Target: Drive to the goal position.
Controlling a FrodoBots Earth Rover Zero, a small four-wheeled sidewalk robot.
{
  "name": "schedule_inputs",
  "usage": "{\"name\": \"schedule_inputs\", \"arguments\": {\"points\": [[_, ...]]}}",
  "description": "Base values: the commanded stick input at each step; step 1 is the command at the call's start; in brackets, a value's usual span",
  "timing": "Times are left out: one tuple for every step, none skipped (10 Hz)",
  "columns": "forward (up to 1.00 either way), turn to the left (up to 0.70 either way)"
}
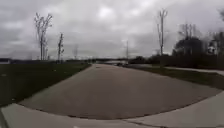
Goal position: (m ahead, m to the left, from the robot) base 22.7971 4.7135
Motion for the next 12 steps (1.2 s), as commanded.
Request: {"name": "schedule_inputs", "arguments": {"points": [[1.00, 0.00], [1.00, 0.15], [1.00, 0.35], [1.00, 0.40], [1.00, 0.40], [1.00, 0.30], [1.00, 0.02], [1.00, 0.00], [1.00, 0.00], [1.00, 0.00], [1.00, 0.00], [1.00, 0.00]]}}
